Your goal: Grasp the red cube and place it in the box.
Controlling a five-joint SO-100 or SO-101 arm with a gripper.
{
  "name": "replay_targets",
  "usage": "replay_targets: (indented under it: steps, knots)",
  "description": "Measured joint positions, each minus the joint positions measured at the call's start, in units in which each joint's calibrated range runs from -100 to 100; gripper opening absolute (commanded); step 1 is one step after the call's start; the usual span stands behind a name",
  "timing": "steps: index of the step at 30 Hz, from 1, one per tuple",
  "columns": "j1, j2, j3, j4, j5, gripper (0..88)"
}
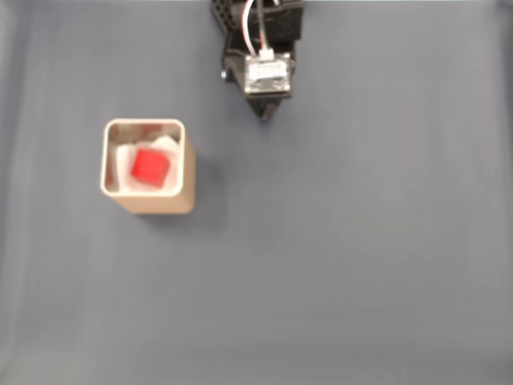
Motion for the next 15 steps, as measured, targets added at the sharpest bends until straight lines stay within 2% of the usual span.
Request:
replay_targets:
  steps: [15]
  knots:
    - [0.00,0.00,0.00,0.24,0.73,0.9]
